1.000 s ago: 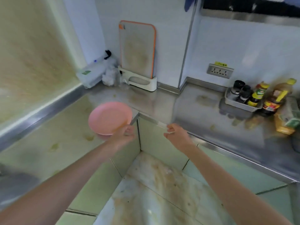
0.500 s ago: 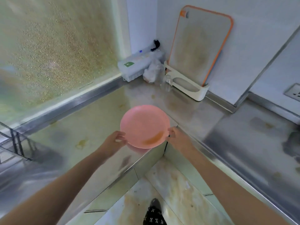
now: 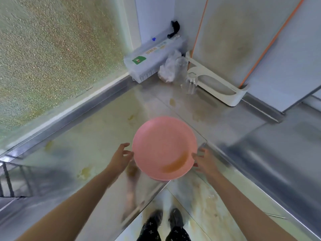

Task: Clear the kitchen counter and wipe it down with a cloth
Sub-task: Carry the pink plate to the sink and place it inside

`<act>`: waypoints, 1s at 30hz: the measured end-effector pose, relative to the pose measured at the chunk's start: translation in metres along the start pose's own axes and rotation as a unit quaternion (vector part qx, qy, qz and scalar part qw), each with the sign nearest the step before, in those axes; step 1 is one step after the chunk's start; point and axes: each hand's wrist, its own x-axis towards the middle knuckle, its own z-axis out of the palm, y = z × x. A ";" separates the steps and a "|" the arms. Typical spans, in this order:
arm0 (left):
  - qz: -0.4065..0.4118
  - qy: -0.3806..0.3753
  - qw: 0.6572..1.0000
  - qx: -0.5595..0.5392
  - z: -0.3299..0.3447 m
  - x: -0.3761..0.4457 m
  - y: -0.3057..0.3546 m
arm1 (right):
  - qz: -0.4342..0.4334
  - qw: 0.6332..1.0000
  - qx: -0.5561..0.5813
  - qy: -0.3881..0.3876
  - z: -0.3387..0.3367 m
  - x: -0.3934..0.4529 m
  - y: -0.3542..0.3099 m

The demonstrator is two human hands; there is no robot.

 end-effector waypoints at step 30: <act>0.116 -0.351 0.924 0.096 0.176 -0.098 0.079 | 0.018 0.869 0.353 0.347 -0.122 -0.184 0.118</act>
